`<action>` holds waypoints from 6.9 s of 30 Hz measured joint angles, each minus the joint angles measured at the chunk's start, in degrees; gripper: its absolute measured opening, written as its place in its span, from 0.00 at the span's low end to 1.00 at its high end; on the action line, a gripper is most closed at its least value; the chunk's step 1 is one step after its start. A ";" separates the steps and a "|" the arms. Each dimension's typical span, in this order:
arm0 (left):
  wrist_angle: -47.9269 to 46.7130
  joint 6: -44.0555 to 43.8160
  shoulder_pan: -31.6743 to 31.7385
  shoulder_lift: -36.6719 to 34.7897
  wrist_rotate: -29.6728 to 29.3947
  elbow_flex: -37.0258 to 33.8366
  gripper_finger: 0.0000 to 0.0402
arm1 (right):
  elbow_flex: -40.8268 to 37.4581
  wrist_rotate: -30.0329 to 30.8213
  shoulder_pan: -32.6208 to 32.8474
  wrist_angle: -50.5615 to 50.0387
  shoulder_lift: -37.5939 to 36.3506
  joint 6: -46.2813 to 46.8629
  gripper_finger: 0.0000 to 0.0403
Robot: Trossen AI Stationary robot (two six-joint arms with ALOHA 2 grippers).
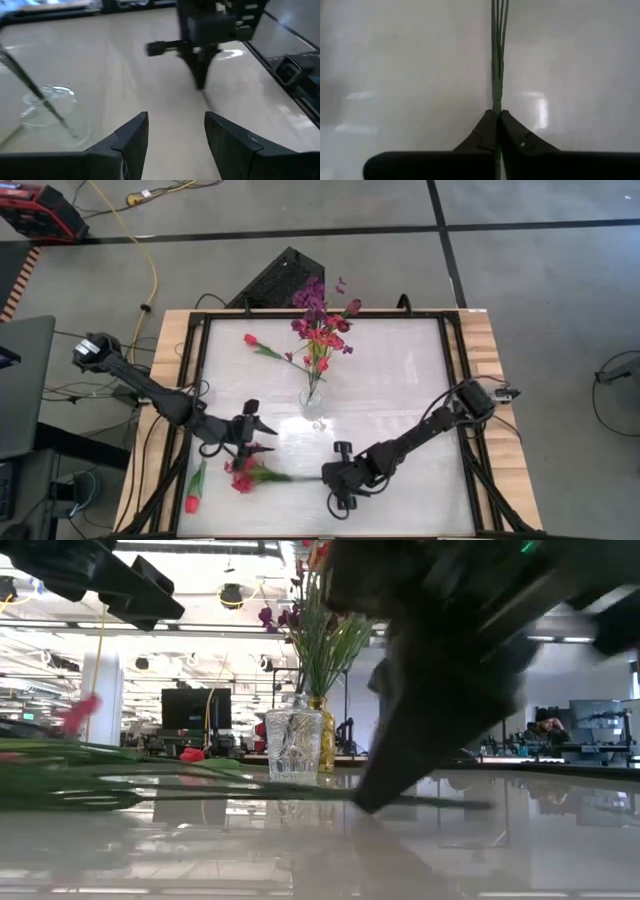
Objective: Sort flowers into vase by color
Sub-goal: Put the red flowers into the transparent vase, then put the bottom pink flower into the transparent vase
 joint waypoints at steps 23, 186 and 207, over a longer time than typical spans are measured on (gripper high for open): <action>26.19 7.21 6.90 0.28 2.46 -8.33 0.45 | -34.43 0.63 -7.15 73.59 -21.13 -19.60 0.07; -35.39 -3.24 27.73 11.71 9.13 31.45 0.53 | -26.32 3.92 -11.80 18.01 -34.49 -17.13 0.62; -89.78 -42.78 10.93 11.23 25.72 36.66 0.59 | -26.34 3.76 -9.98 17.35 -34.49 -19.06 0.62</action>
